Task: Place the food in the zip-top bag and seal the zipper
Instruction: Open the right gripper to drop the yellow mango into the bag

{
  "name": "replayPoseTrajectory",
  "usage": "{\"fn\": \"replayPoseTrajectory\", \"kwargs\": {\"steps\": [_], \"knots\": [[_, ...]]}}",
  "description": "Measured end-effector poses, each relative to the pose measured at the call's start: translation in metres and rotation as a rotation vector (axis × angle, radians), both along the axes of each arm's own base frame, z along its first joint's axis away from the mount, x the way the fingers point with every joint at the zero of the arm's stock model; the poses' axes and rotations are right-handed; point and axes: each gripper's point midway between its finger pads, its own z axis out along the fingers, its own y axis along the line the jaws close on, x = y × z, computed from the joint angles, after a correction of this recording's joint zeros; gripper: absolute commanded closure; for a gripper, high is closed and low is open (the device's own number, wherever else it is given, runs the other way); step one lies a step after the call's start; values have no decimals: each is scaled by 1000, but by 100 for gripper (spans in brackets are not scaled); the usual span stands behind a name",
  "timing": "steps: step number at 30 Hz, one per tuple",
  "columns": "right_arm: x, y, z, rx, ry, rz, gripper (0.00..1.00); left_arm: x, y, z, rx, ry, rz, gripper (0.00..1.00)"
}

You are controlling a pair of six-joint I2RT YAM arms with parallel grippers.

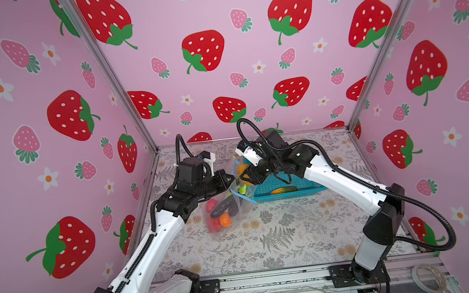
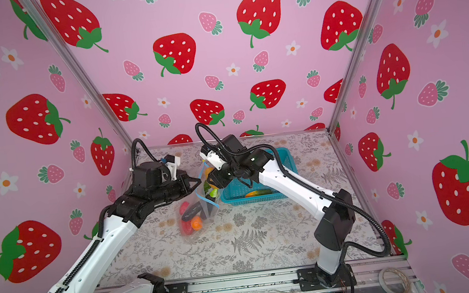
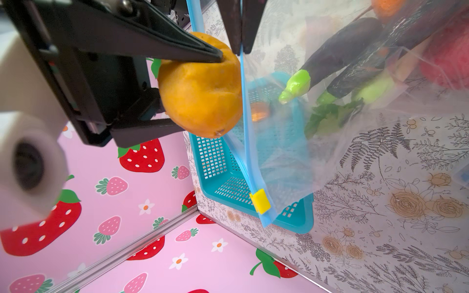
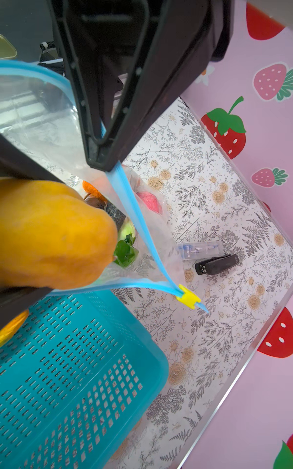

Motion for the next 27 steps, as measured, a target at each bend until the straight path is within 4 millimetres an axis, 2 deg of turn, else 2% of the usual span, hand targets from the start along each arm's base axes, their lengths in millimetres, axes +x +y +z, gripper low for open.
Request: {"fn": "replayPoseTrajectory", "kwargs": {"steps": [3,5,13,27], "knots": [[1,1,-6,-14,9,1,49,0,0,0,0,-1,0,100],[1,1,-9,-19,13,0,44,0,0,0,0,-1,0,100],[1,-1,-12,-34,15,-1,36,0,0,1,0,-1,0,100],[2,-2,-12,-39,9,-8,31,0,0,1,0,-1,0,100]]}}
